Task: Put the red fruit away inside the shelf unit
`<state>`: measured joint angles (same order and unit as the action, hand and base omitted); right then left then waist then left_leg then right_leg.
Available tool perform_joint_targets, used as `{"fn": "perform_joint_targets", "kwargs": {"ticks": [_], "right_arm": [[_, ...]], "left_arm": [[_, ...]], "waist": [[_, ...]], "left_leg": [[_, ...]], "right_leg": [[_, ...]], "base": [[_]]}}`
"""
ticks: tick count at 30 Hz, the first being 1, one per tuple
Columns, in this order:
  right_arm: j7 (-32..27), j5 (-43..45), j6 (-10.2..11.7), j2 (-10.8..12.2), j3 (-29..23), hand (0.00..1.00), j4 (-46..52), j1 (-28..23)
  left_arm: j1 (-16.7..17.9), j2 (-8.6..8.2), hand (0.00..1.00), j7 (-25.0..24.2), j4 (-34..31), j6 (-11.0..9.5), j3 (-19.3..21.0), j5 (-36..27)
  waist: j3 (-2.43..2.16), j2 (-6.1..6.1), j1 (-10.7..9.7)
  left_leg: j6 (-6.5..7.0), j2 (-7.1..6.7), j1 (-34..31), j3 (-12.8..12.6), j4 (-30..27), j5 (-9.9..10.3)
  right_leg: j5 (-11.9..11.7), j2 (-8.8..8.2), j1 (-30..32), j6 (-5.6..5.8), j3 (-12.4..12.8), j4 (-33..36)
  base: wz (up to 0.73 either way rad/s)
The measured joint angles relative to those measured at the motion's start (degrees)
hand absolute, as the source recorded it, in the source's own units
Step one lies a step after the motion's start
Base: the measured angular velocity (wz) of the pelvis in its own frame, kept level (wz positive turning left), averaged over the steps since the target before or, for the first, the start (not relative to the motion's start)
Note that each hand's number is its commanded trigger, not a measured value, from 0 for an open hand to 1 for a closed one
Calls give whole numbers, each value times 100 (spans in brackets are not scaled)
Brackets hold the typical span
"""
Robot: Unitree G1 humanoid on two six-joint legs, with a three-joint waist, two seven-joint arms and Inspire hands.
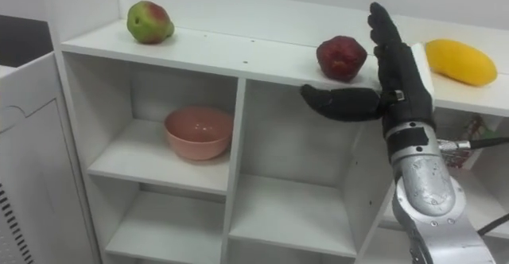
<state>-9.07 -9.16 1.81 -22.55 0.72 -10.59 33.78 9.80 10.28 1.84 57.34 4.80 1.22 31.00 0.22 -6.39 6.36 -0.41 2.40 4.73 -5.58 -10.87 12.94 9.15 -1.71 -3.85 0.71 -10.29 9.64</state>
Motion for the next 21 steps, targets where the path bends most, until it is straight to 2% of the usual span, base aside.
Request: {"fn": "perform_joint_targets", "kwargs": {"ticks": [1,2,9,12,21], "right_arm": [[33,0,1,-3,6,78,0,0],[51,0,2,-9,10,100,0,0],[215,-28,37,-120,14,100,1,43],[270,-31,37,-234,29,100,0,147],[216,-27,83,-238,30,100,0,181]], "left_arm": [[0,0,0,2,0,0,1,0],[0,0,0,3,1,0,1,0],[-1,0,0,5,3,0,0,-3],[-8,-1,0,5,-1,0,-1,-2],[-20,-2,0,33,12,0,-5,-3]], "waist": [[2,-4,5],[3,-6,6],[8,-3,9],[16,8,16],[19,12,39]], "left_leg": [[0,0,-3,1,-3,0],[0,0,-4,1,-4,0],[0,-1,-19,0,2,0],[0,0,-18,4,13,1],[0,-1,3,20,12,0]], "right_leg": [[0,0,0,0,0,1],[0,0,-1,0,0,1],[0,0,-3,0,0,5],[0,2,-3,0,-2,3],[0,3,-2,0,14,-3]], "base": [[0],[0],[0],[0],[0]]}}
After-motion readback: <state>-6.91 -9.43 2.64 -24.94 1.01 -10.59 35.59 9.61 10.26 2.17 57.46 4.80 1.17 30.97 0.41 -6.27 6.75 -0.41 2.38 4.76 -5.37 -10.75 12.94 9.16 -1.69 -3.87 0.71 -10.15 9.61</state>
